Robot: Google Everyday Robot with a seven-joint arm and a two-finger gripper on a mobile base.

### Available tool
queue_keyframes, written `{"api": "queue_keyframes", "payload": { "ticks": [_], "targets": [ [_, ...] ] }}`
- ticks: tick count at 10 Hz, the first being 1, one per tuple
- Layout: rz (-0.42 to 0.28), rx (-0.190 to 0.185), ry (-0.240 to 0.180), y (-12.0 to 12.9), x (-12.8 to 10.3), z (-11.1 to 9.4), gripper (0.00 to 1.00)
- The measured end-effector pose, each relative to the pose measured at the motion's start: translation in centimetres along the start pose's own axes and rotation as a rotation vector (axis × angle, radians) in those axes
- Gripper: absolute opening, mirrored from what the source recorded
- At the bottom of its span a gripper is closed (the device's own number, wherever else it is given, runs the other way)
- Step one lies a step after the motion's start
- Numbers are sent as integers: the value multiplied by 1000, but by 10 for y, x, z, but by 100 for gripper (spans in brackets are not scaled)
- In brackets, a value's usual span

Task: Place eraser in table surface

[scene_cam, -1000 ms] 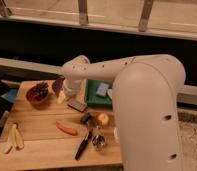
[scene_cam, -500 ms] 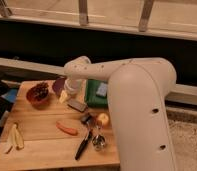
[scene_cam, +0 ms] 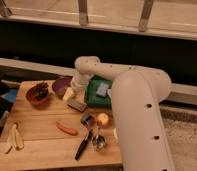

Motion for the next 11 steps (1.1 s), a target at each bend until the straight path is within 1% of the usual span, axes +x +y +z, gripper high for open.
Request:
{"api": "queue_keyframes", "payload": {
  "ticks": [1,2,4,6,7,9,10,11],
  "targets": [
    [2,3,2,1,1,1,80],
    [5,-4,-6,2,-1,3,80],
    [8,-18,-19,-7,-3,7,80],
    [3,-32,-15,-6,-5,21,80],
    [-2,-33,-9,-3,-6,26,80],
    [-6,-21,7,-2,-6,33,80],
    [-5,-9,16,-1,-5,36,80],
    [-7,17,23,1,-6,39,80]
  ]
}}
